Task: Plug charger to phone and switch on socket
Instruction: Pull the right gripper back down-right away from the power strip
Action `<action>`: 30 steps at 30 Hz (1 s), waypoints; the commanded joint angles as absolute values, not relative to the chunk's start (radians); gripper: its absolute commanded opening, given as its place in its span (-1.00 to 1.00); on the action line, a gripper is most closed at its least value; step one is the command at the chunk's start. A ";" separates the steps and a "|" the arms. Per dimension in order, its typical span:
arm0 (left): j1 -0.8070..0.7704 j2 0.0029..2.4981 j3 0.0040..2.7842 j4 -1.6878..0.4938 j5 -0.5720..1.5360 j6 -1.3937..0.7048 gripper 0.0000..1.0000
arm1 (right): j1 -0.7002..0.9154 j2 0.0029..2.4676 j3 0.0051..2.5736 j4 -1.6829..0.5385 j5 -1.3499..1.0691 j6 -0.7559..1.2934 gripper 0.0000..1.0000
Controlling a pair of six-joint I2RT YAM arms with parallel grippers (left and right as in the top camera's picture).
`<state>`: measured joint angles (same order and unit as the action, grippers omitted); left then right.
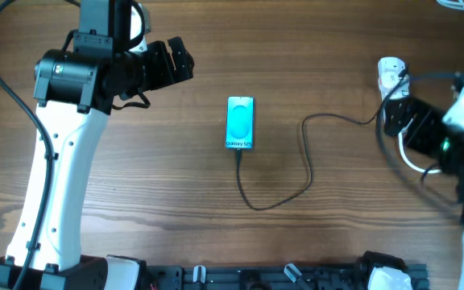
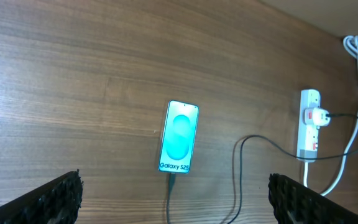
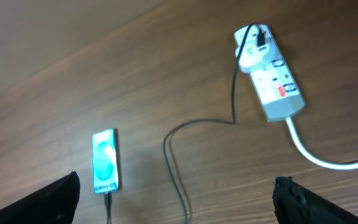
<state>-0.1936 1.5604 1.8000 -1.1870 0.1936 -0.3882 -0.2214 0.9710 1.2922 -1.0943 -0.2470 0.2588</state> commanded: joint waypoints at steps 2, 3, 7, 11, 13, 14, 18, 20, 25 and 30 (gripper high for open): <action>-0.191 1.559 1.800 -1.187 0.185 -0.398 1.00 | -0.208 0.744 1.142 -1.050 -0.252 0.291 1.00; -0.191 1.559 1.800 -1.187 0.185 -0.398 1.00 | -0.208 0.712 1.121 -1.046 -0.252 0.292 1.00; -0.191 1.559 1.800 -1.187 0.185 -0.398 1.00 | -0.208 0.657 1.086 -1.095 -0.253 0.292 1.00; -0.191 1.559 1.800 -1.187 0.185 -0.398 1.00 | -0.208 0.658 1.086 -1.167 -0.252 0.291 1.00; -0.191 1.559 1.800 -1.187 0.185 -0.398 1.00 | -0.208 0.658 1.086 -1.182 -0.252 0.292 1.00; -0.191 1.559 1.800 -1.187 0.185 -0.398 1.00 | -0.208 0.658 1.086 -1.183 -0.252 0.291 1.00; -0.191 1.559 1.800 -1.187 0.185 -0.398 1.00 | -0.208 0.658 1.086 -1.183 -0.252 0.292 1.00; -0.191 1.559 1.800 -1.187 0.185 -0.398 1.00 | -0.208 0.658 1.086 -1.183 -0.252 0.292 1.00; -0.191 1.559 1.800 -1.187 0.185 -0.398 1.00 | -0.208 0.658 1.086 -1.183 -0.208 0.290 0.97; -0.191 1.559 1.800 -1.187 0.185 -0.398 1.00 | -0.207 0.657 1.086 -1.194 -0.199 0.289 0.99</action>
<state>-0.1936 1.5604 1.8000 -1.1870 0.1905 -0.3882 -0.2119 0.6617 1.0981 -1.1851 -0.2272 0.2871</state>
